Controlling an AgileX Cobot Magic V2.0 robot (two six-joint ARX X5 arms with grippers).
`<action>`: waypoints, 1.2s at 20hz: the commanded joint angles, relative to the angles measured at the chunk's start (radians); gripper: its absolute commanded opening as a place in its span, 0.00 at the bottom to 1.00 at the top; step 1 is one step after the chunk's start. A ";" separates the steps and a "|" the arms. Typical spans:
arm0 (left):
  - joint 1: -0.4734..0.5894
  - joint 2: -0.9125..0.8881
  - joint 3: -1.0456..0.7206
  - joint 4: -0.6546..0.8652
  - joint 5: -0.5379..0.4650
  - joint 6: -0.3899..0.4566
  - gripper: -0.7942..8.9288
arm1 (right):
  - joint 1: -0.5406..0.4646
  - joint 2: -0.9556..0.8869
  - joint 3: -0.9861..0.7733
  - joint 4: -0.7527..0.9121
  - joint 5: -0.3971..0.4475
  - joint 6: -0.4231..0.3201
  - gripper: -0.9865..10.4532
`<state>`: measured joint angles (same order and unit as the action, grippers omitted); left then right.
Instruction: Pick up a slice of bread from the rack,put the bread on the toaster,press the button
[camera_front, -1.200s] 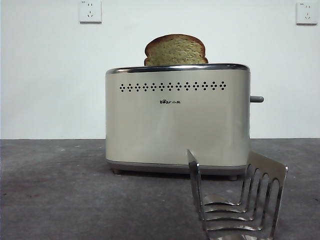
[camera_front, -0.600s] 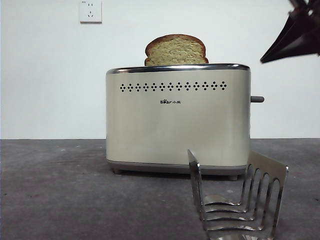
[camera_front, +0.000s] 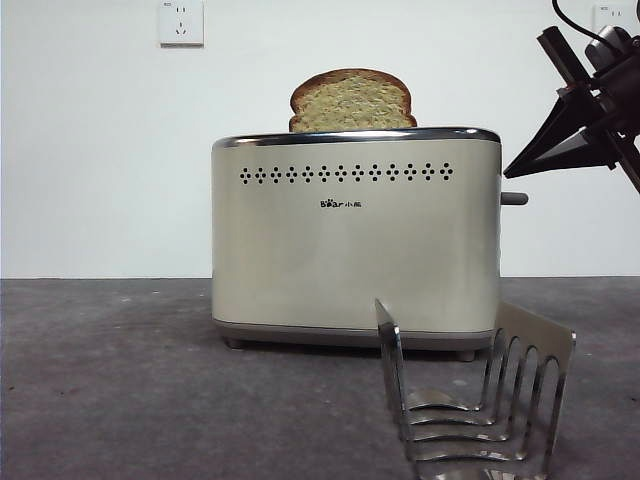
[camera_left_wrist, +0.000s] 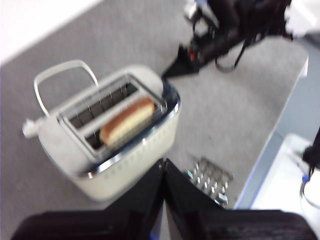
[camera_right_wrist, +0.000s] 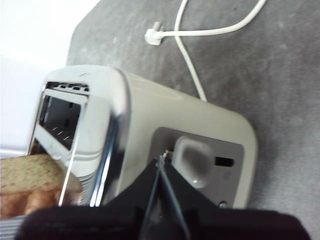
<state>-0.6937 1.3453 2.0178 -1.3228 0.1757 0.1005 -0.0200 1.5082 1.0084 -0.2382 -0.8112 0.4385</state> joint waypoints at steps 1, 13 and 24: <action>0.011 -0.037 -0.111 0.000 -0.010 -0.019 0.08 | -0.001 0.014 0.003 0.003 0.004 0.003 0.08; 0.076 -0.102 -0.325 0.000 -0.053 -0.056 0.08 | -0.001 0.113 0.003 0.003 0.032 -0.011 0.08; 0.096 -0.102 -0.325 0.000 -0.054 -0.051 0.08 | -0.001 0.192 0.003 -0.035 0.044 -0.047 0.08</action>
<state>-0.6014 1.2461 1.7000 -1.3243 0.1211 0.0513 -0.0208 1.6684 1.0256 -0.2535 -0.7921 0.4057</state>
